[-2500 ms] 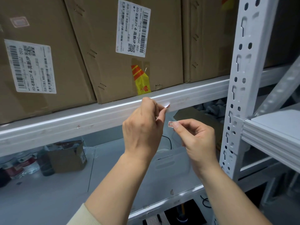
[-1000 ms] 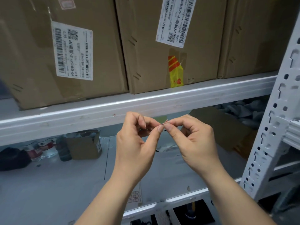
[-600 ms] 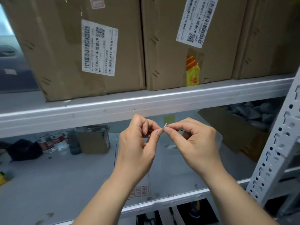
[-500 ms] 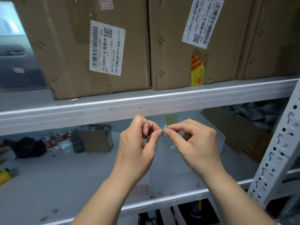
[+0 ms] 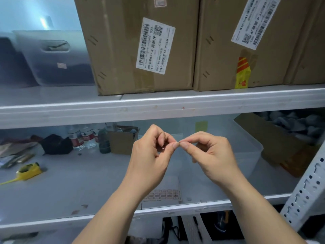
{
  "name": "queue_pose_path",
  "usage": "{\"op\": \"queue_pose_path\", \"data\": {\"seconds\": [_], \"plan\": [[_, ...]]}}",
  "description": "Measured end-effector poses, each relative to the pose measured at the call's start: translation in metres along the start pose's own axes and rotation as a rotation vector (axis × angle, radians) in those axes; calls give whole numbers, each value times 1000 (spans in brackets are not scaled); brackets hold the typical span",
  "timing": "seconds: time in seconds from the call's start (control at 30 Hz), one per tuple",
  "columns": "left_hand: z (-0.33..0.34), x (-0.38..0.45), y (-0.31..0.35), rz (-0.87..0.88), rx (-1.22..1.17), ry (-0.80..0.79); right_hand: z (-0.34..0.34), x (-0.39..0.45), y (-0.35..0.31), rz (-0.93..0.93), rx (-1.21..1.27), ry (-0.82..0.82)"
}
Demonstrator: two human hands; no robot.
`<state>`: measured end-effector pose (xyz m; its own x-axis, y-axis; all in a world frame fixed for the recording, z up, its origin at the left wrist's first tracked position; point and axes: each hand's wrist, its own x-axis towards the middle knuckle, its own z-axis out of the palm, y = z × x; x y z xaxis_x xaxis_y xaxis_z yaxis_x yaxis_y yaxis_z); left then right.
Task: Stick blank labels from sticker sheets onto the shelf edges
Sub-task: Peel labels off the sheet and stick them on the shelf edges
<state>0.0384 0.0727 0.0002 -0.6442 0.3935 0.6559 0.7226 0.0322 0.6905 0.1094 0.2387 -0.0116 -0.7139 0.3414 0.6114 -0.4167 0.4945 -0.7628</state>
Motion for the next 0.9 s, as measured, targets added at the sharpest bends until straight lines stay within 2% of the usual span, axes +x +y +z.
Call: {"op": "queue_pose_path", "data": {"seconds": [0.37,0.63,0.9], "plan": [[-34,-23,-24,-139,-50,98,54,-16,-2,123,70,-41],[-59,-38,-49,-154,13,27,86,-26,-5,190,190,-25],[-73,-54,-69,-155,8,40,114,-41,0,249,123,41]]}}
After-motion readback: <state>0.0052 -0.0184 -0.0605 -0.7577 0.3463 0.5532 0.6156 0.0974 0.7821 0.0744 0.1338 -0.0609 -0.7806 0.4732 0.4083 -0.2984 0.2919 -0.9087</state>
